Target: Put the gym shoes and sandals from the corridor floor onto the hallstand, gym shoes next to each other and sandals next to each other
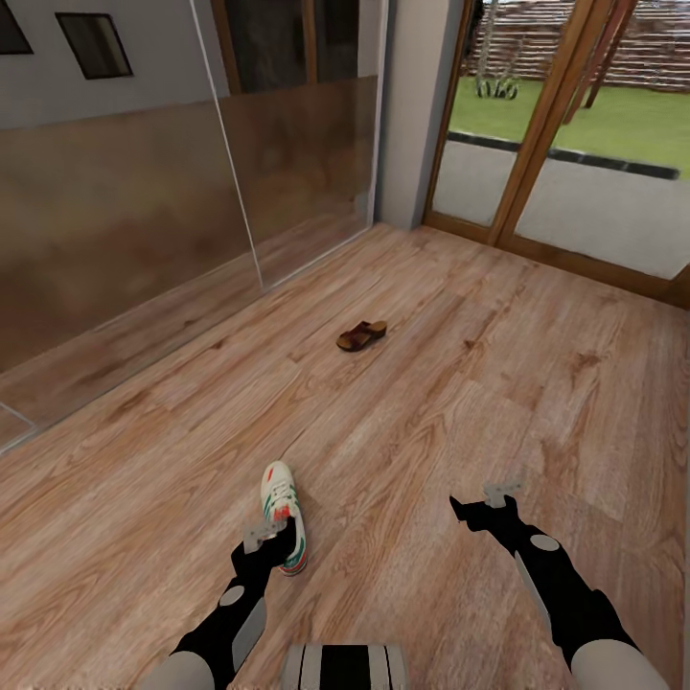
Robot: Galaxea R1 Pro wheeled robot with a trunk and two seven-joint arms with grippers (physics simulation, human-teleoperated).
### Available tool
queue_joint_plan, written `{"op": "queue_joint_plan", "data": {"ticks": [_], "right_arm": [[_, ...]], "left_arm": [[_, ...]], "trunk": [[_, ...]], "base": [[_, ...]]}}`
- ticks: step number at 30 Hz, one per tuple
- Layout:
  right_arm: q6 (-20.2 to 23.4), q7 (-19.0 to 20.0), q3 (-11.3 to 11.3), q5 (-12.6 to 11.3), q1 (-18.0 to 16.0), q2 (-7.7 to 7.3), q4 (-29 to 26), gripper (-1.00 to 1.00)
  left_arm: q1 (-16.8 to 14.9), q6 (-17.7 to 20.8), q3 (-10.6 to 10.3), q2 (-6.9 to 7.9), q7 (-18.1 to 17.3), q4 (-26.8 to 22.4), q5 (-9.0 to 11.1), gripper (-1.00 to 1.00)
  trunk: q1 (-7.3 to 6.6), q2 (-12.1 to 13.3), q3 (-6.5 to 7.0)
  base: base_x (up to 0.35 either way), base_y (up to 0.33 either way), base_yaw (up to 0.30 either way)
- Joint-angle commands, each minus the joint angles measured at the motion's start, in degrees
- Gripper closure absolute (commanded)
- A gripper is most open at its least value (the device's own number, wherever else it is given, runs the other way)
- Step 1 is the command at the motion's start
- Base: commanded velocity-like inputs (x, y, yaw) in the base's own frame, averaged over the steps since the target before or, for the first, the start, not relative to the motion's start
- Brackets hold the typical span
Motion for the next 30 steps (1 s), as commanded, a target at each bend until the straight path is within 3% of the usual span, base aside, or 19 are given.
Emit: {"op": "queue_joint_plan", "data": {"ticks": [1, 9, 30], "right_arm": [[0.24, 0.44, -0.25, 0.59, -0.01, 0.04, -0.11, -1.0], [0.24, 0.44, -0.26, 0.59, -0.01, 0.04, -0.11, -1.0], [0.24, 0.44, -0.26, 0.59, -0.01, 0.04, -0.11, -1.0]], "left_arm": [[-0.02, -0.2, -0.03, -0.02, 0.03, 0.07, 0.45, -1.0], [-0.07, -0.2, -0.09, -0.02, 0.12, 0.21, 0.45, -1.0], [-0.1, -0.2, -0.1, -0.02, 0.03, 0.21, 0.43, -1.0]], "trunk": [[0.01, -0.03, -0.35], [0.22, -0.14, -2.85], [0.22, -0.14, -3.23]], "base": [[0.0, 0.0, 0.0], [0.0, 0.0, -0.009], [0.0, 0.0, -0.022]]}}
